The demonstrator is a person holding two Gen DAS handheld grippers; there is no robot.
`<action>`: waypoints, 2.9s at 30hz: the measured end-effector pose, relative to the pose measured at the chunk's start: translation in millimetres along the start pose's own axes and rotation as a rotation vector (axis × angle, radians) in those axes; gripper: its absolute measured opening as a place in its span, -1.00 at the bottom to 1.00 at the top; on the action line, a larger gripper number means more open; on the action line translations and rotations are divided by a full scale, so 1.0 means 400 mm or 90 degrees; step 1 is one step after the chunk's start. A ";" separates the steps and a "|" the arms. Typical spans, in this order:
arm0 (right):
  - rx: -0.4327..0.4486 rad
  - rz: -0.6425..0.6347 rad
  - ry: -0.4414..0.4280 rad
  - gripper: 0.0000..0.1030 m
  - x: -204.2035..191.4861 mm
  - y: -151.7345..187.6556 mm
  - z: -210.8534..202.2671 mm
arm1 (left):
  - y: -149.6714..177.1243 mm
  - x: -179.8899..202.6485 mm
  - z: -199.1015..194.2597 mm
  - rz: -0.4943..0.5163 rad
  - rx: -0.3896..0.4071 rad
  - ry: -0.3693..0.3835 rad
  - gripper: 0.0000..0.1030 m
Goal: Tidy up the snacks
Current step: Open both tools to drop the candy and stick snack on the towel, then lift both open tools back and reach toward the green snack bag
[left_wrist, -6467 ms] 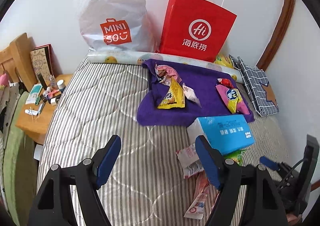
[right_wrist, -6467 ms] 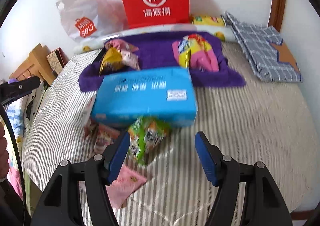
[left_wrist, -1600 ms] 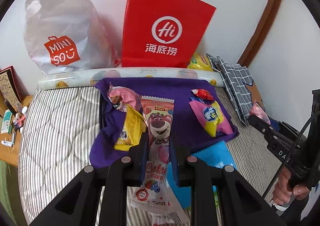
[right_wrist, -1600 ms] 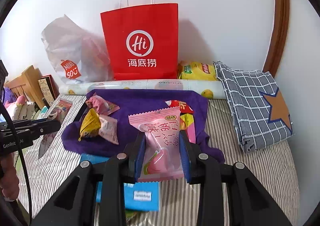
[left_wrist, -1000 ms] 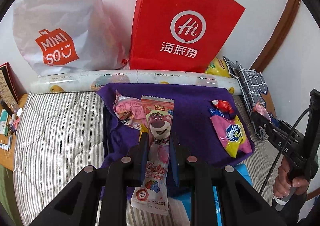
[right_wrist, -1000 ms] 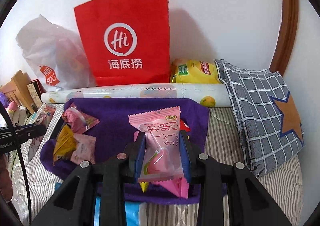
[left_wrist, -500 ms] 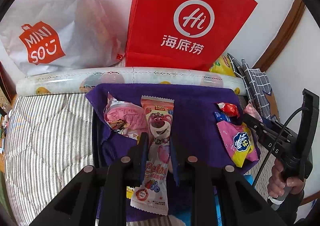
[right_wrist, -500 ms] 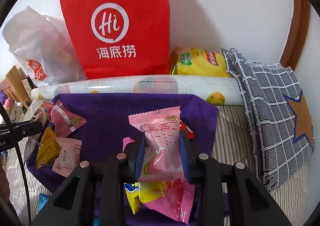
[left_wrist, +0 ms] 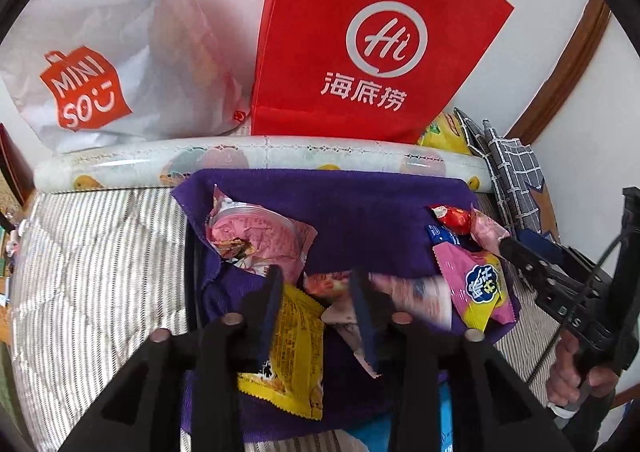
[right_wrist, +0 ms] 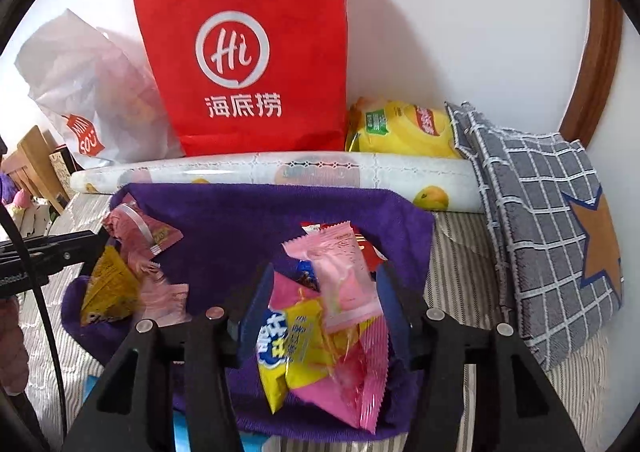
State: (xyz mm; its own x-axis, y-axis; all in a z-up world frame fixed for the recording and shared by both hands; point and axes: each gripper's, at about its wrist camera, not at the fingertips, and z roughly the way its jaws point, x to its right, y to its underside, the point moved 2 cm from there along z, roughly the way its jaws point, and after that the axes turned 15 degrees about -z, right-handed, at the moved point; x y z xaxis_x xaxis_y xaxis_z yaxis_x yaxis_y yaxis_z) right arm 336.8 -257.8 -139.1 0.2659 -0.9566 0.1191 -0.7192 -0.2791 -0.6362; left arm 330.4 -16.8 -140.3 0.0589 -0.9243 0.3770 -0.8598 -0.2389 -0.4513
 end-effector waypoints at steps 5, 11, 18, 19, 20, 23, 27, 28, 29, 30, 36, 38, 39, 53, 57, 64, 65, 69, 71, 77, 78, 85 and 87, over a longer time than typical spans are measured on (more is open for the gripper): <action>0.017 0.006 0.005 0.12 -0.017 0.021 -0.068 | 0.022 0.006 -0.053 0.006 0.012 0.002 -0.14; 0.018 0.000 0.018 0.12 -0.065 0.074 -0.154 | 0.073 0.000 -0.144 0.011 0.030 0.002 0.03; 0.018 0.001 0.003 0.12 -0.128 0.149 -0.255 | 0.154 -0.014 -0.262 0.013 0.057 0.010 0.15; 0.020 0.001 0.005 0.14 -0.138 0.162 -0.274 | 0.166 -0.016 -0.277 0.013 0.061 0.011 0.17; 0.023 0.002 0.006 0.15 -0.144 0.170 -0.287 | 0.182 -0.017 -0.293 0.015 0.063 0.012 0.18; 0.030 0.006 0.006 0.25 -0.158 0.194 -0.326 | 0.223 -0.021 -0.331 0.015 0.069 0.014 0.20; 0.040 0.010 0.007 0.27 -0.178 0.229 -0.372 | 0.275 -0.027 -0.371 0.013 0.077 0.020 0.29; 0.041 0.010 0.007 0.28 -0.180 0.235 -0.378 | 0.290 -0.029 -0.381 0.014 0.079 0.019 0.31; 0.043 0.010 0.009 0.30 -0.185 0.244 -0.385 | 0.300 -0.030 -0.386 0.015 0.080 0.016 0.31; 0.044 0.009 0.011 0.33 -0.188 0.252 -0.391 | 0.310 -0.032 -0.390 0.016 0.081 0.014 0.32; 0.043 0.006 0.036 0.34 -0.206 0.296 -0.410 | 0.356 -0.058 -0.408 0.000 0.085 0.007 0.32; 0.038 0.007 0.033 0.34 -0.210 0.305 -0.413 | 0.367 -0.068 -0.414 -0.004 0.084 0.005 0.32; 0.039 0.008 0.038 0.34 -0.211 0.310 -0.417 | 0.372 -0.070 -0.417 -0.005 0.085 0.004 0.32; 0.035 0.021 0.013 0.34 -0.231 0.355 -0.428 | 0.406 -0.094 -0.444 -0.007 0.102 -0.011 0.32; 0.030 0.025 0.011 0.34 -0.231 0.366 -0.427 | 0.412 -0.093 -0.442 -0.006 0.098 -0.005 0.32; 0.025 0.030 0.013 0.34 -0.225 0.371 -0.422 | 0.406 -0.098 -0.436 -0.006 0.088 0.011 0.32; 0.025 0.030 0.012 0.34 -0.226 0.371 -0.420 | 0.405 -0.099 -0.435 -0.005 0.088 0.010 0.32; 0.020 0.036 0.004 0.33 -0.227 0.371 -0.404 | 0.401 -0.102 -0.432 -0.003 0.086 0.008 0.32; 0.018 0.037 0.001 0.31 -0.230 0.371 -0.397 | 0.399 -0.103 -0.430 -0.002 0.085 0.008 0.32; 0.006 0.032 -0.011 0.25 -0.243 0.373 -0.370 | 0.394 -0.105 -0.416 0.001 0.079 0.007 0.32; 0.004 0.032 -0.012 0.24 -0.245 0.374 -0.366 | 0.393 -0.105 -0.413 0.001 0.078 0.005 0.32; -0.007 0.039 -0.025 0.19 -0.251 0.383 -0.341 | 0.390 -0.111 -0.401 0.002 0.074 0.001 0.32; -0.010 0.038 -0.030 0.18 -0.259 0.384 -0.335 | 0.389 -0.115 -0.398 0.001 0.072 0.001 0.32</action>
State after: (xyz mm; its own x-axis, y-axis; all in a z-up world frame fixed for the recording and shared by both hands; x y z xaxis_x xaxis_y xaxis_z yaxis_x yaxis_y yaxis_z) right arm 112.8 -212.9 -147.2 0.2510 -0.9669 0.0452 -0.7448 -0.2227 -0.6291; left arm 113.0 36.0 -99.1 0.0572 -0.9240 0.3781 -0.7967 -0.2705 -0.5405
